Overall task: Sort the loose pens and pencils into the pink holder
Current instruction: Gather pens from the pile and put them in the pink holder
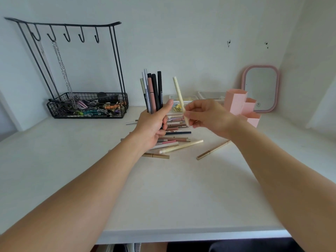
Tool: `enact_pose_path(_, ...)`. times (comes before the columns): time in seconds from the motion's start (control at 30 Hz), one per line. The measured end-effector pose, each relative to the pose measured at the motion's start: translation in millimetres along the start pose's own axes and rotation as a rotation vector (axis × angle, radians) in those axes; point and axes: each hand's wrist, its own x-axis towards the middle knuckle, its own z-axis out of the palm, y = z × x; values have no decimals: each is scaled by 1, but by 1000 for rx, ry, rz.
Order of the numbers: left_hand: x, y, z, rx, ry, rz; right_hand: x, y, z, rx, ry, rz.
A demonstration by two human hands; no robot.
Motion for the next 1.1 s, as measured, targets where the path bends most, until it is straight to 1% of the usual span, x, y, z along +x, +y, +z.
enact_pose_path(0.07,-2,-2,4,-2,-35,24,-2,-1,11,96,-76,-23)
enact_pose_path(0.1,-3,-4,5,-1,-43,33,-3,-1,15,120,-87,-34)
enact_pose_path(0.2,-5,-7,7,45,-39,59,-5,1,25,134,-57,-52)
enact_pose_path(0.37,-8,-12,8,166,-1,113,-7,6,30,74,32,-40)
enact_pose_path(0.5,-8,-10,10,218,70,148,-7,5,29,161,-2,23)
enact_pose_path(0.57,-7,-10,10,248,91,143,-9,2,29,81,-13,40)
enact_pose_path(0.63,-6,-11,10,214,78,115,-9,-5,20,-7,16,69)
enact_pose_path(0.67,-6,-11,11,181,56,98,-8,-8,11,-52,82,67)
enact_pose_path(0.7,-7,-11,11,158,32,84,-5,-9,-1,-143,198,40)
enact_pose_path(0.77,-8,-11,13,138,-5,69,-2,-12,-32,-492,479,-16)
enact_pose_path(0.8,-8,-11,13,131,-14,69,-1,-12,-47,-670,575,-5)
enact_pose_path(0.83,-8,-10,13,125,-18,71,-3,-11,-61,-793,617,46)
enact_pose_path(0.87,-8,-10,13,121,-23,73,-5,-9,-72,-866,619,130)
enact_pose_path(0.97,-7,-6,12,93,-36,55,-11,-1,-88,-975,536,409)
enact_pose_path(1.03,-6,-5,11,59,-59,44,-13,4,-91,-1000,494,472)
enact_pose_path(1.1,-5,-5,10,69,-76,37,-13,5,-91,-998,490,474)
